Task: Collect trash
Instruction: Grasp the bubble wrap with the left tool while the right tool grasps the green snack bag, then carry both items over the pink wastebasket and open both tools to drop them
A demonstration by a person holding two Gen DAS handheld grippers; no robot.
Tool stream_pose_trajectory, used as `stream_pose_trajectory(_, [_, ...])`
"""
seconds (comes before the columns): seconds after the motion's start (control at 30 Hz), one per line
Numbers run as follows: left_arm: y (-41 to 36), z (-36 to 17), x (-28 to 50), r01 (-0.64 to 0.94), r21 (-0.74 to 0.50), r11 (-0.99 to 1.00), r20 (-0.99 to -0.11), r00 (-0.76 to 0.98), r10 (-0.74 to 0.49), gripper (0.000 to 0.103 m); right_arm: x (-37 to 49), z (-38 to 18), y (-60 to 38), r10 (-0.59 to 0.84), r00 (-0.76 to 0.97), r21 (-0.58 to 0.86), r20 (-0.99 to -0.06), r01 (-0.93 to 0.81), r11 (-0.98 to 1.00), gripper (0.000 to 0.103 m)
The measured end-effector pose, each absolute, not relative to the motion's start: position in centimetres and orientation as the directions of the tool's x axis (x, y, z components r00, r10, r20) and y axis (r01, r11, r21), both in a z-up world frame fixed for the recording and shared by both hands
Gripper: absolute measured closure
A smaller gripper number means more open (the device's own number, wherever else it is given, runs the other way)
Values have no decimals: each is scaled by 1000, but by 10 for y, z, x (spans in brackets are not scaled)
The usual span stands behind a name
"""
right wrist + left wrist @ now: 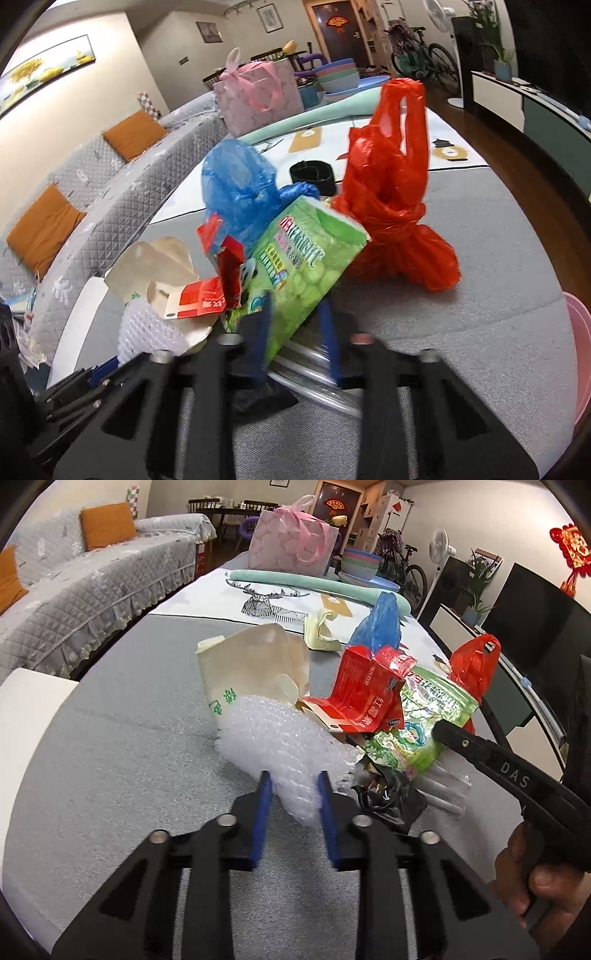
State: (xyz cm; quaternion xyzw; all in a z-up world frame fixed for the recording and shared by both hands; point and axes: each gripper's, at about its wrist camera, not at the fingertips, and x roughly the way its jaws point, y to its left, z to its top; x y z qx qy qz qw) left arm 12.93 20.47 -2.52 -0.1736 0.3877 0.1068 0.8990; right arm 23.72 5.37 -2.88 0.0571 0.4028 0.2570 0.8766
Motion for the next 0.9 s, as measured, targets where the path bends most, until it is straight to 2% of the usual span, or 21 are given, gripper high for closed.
stream_pose_trajectory(0.07, [206,-23,129,-331,-222,917,-731,679,68,89,234,-26,53,503,548,307,-668,-413,857,97])
stream_pose_trajectory(0.23, [207,-16,123,-329,-200,923,-710,698,94,91,219,-9,51,540,561,291,-628,-474,831,102])
stream_pose_trajectory(0.6, [195,16,101,-284,-176,943,-619,776,118,91,179,35,23,566,623,238,-540,-532,813,102])
stream_pose_trajectory(0.9, [162,32,90,-175,-131,976,-552,831,75,91,155,59,-18,507,705,160,-496,-500,851,102])
